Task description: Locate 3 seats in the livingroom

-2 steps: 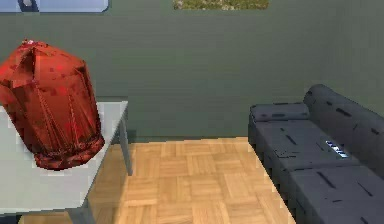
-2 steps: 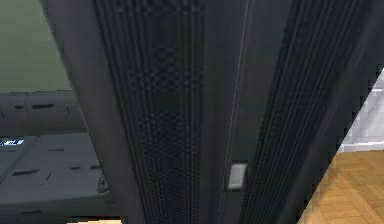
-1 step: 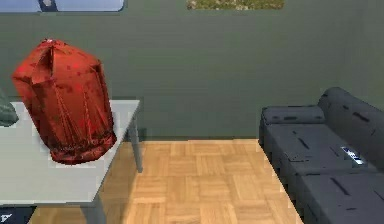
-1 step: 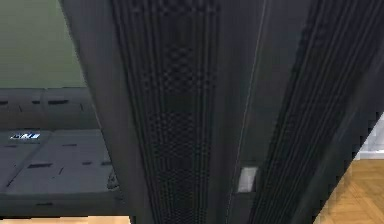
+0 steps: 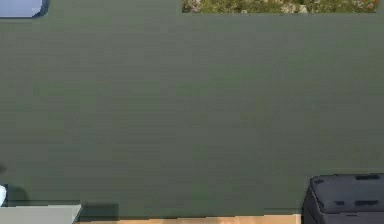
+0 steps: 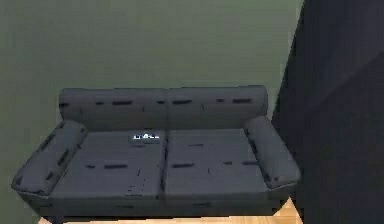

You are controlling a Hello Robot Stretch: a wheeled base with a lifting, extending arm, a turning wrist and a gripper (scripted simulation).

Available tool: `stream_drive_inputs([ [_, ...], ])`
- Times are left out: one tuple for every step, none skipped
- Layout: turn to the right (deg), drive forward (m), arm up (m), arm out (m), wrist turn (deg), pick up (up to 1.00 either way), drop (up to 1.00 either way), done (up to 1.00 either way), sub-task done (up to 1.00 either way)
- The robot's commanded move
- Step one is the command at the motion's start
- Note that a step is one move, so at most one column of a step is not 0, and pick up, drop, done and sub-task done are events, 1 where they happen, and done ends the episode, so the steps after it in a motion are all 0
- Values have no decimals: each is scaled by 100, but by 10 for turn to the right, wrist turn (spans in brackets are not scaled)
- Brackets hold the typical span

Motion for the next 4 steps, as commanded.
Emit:
stream_drive_inputs([
  [-60, 0, 0, 0, 0, 0, 0, 0, 0],
  [0, 50, 0, 0, 0, 0, 0, 0, 0],
  [-450, 0, 0, 0, 0, 0, 0, 0, 0],
  [-300, 0, 0, 0, 0, 0, 0, 0, 0],
])
